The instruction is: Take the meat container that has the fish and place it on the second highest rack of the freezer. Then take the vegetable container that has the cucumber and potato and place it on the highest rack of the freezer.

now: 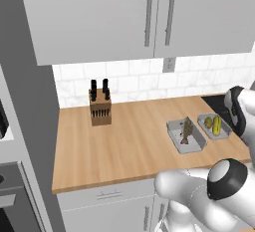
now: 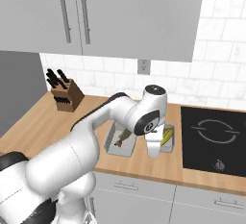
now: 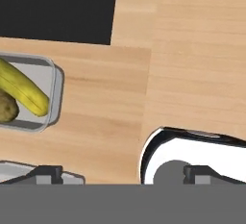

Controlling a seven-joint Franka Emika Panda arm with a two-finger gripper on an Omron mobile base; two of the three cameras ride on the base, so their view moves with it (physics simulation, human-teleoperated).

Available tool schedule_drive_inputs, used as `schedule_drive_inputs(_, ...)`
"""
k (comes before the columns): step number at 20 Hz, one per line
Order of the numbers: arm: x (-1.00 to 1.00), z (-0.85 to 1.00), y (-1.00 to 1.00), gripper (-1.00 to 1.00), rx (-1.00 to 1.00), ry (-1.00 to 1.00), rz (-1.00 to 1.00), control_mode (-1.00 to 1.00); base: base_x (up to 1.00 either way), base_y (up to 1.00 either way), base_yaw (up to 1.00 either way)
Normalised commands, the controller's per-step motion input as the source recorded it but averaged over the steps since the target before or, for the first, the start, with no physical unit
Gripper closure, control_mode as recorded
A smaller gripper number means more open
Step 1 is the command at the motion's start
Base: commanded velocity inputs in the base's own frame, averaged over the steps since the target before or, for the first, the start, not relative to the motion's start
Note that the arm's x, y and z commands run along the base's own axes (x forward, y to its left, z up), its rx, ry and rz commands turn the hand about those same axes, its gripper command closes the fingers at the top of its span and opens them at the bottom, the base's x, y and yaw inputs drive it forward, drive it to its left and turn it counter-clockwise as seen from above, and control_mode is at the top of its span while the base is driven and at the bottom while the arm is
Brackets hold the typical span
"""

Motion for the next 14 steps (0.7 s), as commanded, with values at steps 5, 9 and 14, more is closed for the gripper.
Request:
schedule_drive_inputs(5,0.31,-0.31,0.0,-1.0,0.06,0.0,-0.04,-1.0,0.0,0.0,0.0)
schedule_drive_inputs(9,0.07,-0.49,0.0,-1.0,0.0,-0.03,0.0,-1.0,0.0,0.0,0.0)
schedule_drive_inputs(14,0.36,-0.18,0.0,-1.0,0.01,0.01,0.0,-1.0,0.0,0.0,0.0)
